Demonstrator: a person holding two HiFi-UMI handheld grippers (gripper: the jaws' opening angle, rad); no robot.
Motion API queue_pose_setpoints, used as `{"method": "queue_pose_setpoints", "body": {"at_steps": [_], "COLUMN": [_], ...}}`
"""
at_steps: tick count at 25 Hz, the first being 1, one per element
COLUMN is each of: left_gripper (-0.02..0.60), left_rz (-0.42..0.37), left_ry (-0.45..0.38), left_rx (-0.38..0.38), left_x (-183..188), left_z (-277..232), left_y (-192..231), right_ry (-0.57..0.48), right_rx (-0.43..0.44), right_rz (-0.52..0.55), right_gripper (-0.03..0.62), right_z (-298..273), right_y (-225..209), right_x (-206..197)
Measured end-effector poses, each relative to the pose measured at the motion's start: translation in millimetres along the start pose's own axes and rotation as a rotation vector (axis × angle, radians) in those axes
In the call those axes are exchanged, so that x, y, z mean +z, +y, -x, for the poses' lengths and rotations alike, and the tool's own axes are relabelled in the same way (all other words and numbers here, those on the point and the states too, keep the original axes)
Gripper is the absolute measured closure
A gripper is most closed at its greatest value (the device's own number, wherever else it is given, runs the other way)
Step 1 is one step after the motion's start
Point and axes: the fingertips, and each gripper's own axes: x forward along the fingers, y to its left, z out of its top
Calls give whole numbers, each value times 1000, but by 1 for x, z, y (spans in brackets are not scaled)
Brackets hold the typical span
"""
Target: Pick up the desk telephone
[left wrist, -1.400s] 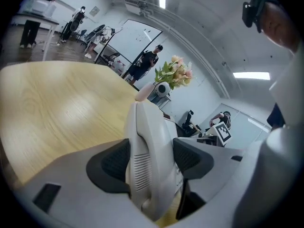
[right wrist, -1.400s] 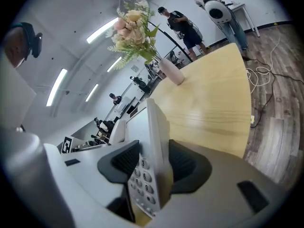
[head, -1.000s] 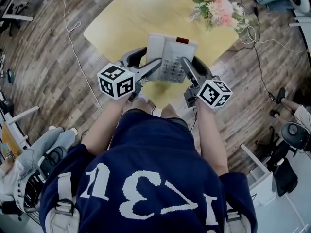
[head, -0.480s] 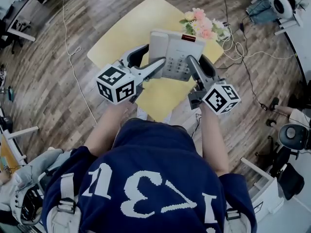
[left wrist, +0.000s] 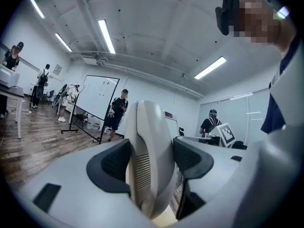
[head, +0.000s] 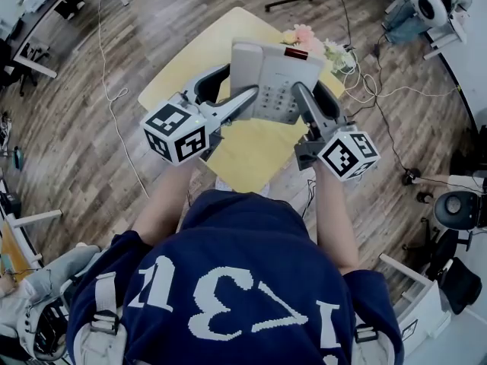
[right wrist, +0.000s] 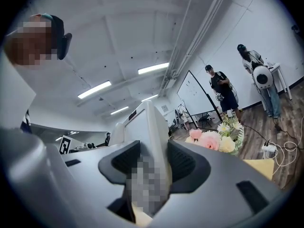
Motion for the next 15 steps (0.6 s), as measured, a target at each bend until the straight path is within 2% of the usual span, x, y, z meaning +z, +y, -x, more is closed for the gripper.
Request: {"method": "queue_pose_setpoints", "body": {"at_steps": [15], "left_gripper": [288], "left_rz": [-23], "left_ry": [-24], "left_rx": [-2], "left_x": [9], "left_z": [-1], "left_y": [-2], "right_ry": [-20], "right_rx": [11], "right_rz": [22], "right_gripper": [399], "right_z": [0], "right_y": [3], "right_x": [10]}}
